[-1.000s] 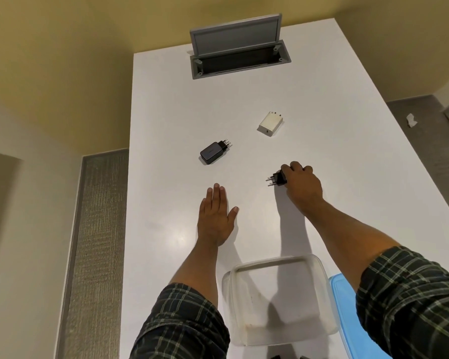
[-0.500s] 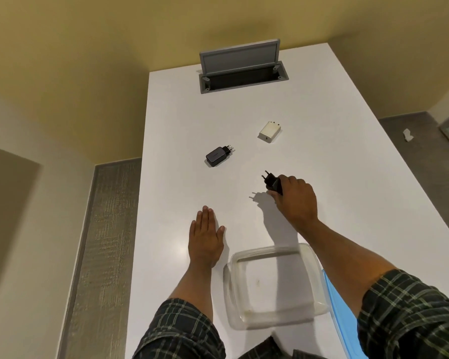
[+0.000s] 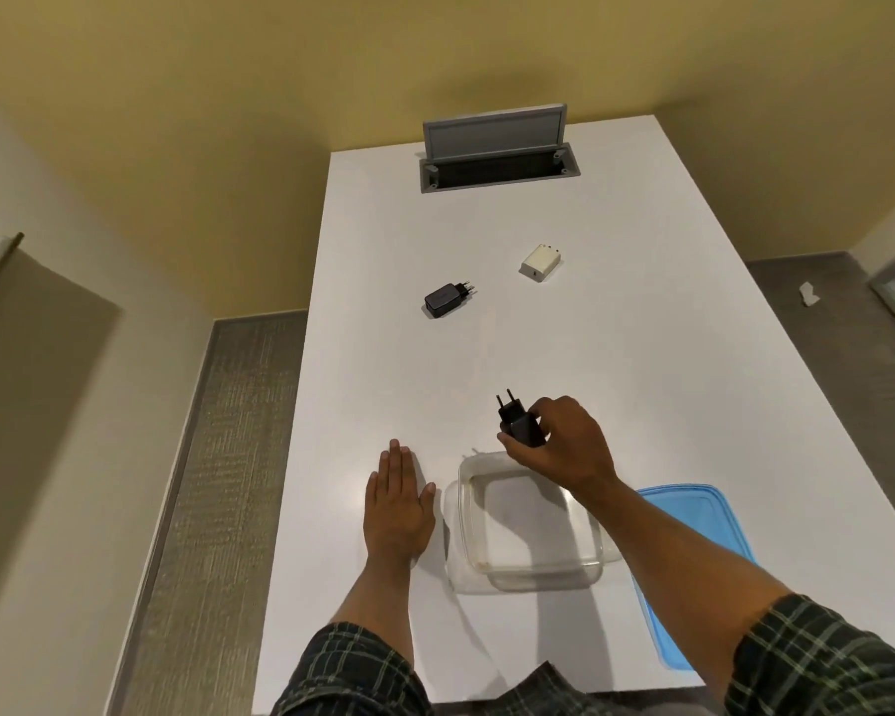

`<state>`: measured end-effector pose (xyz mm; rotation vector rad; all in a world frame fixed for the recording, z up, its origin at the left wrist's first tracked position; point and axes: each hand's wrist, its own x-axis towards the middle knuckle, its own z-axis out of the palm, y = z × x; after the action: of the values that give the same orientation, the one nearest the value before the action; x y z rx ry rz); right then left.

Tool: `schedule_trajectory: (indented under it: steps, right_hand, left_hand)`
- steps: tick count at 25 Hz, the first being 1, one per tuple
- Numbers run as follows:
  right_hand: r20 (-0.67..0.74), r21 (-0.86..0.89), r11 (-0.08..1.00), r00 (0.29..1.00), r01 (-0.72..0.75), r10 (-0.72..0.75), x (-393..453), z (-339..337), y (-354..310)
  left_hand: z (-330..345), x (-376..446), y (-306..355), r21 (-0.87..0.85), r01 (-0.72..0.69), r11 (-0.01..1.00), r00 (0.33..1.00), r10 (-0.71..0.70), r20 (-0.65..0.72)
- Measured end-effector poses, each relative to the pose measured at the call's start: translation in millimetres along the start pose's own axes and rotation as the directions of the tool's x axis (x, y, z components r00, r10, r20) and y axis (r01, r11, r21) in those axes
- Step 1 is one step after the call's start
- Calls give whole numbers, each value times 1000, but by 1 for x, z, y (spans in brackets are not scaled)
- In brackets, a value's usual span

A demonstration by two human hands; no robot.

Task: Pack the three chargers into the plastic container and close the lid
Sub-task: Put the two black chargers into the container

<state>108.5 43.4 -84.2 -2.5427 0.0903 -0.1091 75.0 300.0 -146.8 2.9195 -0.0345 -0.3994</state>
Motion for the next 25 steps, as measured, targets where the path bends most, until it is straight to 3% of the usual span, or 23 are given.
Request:
schedule_trajectory:
  steps: [4, 8, 13, 15, 18, 25]
  right_hand:
    - [19, -17, 992, 992, 127, -126, -25, -10, -19]
    - [191, -36, 982, 965, 188, -178, -54, -11, -27]
    - [266, -119, 992, 964, 31, 1, -80, -1, -25]
    - [351, -153, 988, 933, -31, 84, -85, 29, -23]
    - [365, -193, 976, 916, -102, 168, -89, 30, -24]
    - [389, -272, 951, 887, -148, 249, -96, 48, -34]
  left_hand:
    - [-6, -23, 4, -42, -8, 999, 999, 10, 34]
    - [-4, -42, 9, -39, 25, 999, 999, -23, 49]
    - [3, -65, 15, -38, 6, 999, 997, -3, 71]
    - [20, -67, 2, -67, 58, 996, 986, -46, 159]
    - [21, -68, 2, -78, 49, 996, 986, -36, 160]
    - [22, -57, -2, -105, 58, 993, 963, -28, 268]
